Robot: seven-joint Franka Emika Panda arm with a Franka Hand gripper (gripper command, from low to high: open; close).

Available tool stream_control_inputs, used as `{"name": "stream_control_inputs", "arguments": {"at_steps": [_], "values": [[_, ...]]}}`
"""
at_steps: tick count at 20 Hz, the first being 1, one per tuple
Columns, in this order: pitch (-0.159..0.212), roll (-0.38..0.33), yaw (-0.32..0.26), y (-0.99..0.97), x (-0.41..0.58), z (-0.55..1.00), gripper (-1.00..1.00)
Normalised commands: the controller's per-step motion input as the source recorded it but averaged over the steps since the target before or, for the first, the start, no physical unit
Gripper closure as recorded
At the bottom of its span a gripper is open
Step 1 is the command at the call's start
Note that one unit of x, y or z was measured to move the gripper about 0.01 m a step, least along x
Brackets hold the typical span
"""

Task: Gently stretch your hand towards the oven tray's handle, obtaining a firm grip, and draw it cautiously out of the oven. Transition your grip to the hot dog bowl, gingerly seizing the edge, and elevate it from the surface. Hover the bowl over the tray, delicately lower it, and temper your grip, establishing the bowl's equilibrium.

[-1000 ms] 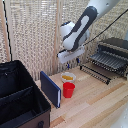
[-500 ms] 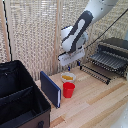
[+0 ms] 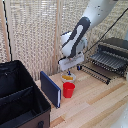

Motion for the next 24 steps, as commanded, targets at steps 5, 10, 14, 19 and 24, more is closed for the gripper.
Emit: {"name": "stream_control_inputs", "arguments": {"at_steps": [5, 10, 14, 19, 24], "values": [[0.0, 0.011, -0.006, -0.2, 0.035, -0.19, 1.0], [0.0, 0.016, 0.026, -0.05, 0.003, -0.06, 1.0], [-0.071, 0.002, 0.004, -0.01, -0.192, 0.0, 1.0], [-0.005, 0.013, -0.034, 0.0, -0.021, 0.0, 1.0], [-0.035, 0.0, -0.106, 0.07, -0.007, 0.17, 1.0]]}}
